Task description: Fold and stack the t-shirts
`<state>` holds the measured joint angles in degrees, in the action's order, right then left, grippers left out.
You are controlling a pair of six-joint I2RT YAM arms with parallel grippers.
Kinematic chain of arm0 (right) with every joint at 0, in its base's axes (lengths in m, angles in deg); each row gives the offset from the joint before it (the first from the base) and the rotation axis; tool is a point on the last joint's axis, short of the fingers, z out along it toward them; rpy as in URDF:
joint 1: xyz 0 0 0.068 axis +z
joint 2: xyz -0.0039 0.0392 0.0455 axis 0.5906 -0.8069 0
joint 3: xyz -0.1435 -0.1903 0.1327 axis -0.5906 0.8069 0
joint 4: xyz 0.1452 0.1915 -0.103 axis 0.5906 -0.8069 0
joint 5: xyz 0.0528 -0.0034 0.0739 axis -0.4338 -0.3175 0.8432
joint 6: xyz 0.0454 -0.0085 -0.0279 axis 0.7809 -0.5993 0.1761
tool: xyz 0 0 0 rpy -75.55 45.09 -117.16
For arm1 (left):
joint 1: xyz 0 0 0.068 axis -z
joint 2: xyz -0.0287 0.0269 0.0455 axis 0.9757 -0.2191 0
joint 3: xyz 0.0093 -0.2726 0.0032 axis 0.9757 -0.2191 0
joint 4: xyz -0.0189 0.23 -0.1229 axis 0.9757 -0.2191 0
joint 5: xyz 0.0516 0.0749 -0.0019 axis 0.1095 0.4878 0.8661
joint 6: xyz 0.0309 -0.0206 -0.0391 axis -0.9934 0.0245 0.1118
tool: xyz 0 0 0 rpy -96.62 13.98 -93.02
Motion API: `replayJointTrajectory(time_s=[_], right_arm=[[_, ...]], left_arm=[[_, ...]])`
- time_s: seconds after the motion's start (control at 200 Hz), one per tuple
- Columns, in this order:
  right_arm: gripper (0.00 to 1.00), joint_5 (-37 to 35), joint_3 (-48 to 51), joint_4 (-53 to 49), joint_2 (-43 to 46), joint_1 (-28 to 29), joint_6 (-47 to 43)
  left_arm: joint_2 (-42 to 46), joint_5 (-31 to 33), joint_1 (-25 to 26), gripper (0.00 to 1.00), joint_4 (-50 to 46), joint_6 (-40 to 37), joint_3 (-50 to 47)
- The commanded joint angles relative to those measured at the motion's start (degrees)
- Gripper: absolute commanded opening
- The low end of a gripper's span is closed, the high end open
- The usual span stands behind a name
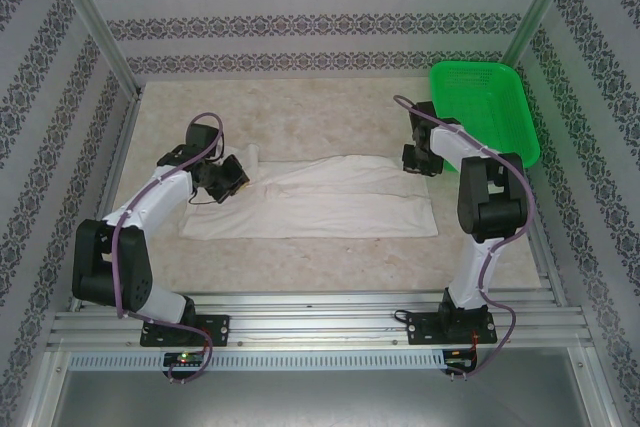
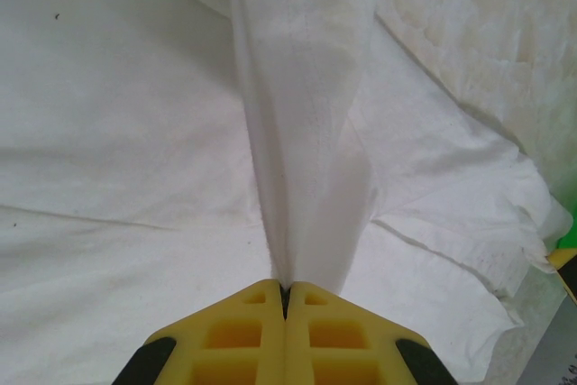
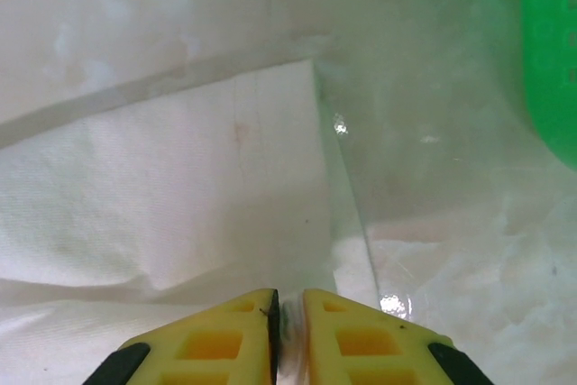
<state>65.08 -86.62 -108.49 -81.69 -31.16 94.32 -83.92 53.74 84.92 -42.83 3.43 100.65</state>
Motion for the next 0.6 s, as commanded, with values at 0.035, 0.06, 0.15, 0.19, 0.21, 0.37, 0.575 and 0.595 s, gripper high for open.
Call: replayJointTrajectory(time_s=[0.035,0.06,0.15,0.19,0.21,0.37,0.575,0.595], right_arm=[[0.17,-2.79,2.18,0.35,3.36,0.47,-0.02],[0.17,-2.88,2.48,0.45,3.61,0.48,-0.06],[0.17,-3.12,3.15,0.52,4.12,0.4,-0.17],[0.17,-3.25,3.41,0.49,4.37,0.37,-0.19],[0.17,-3.25,3.56,0.51,4.5,0.36,-0.24],[0.17,-3.16,4.81,0.76,5.52,0.41,-0.34],[0.17,-2.99,6.92,0.99,6.47,0.45,-0.07],[0.17,-2.99,7.15,0.93,6.54,0.5,0.02]], left_arm=[[2.52,1.26,0.69,0.0,-0.16,-0.11,-0.57],[2.64,1.6,0.69,0.0,-0.73,-0.24,-0.52],[3.29,3.29,0.51,0.0,-2.32,-1.24,-0.21],[3.41,3.61,0.43,0.0,-2.68,-1.26,-0.15],[3.4,3.6,0.36,0.0,-2.8,-1.36,-0.01],[3.45,4.95,0.17,0.0,-4.77,-2.74,1.08],[4.2,5.81,0.05,0.0,-5.0,-2.79,-0.77],[4.24,5.83,0.07,0.0,-4.99,-2.88,-0.76]])
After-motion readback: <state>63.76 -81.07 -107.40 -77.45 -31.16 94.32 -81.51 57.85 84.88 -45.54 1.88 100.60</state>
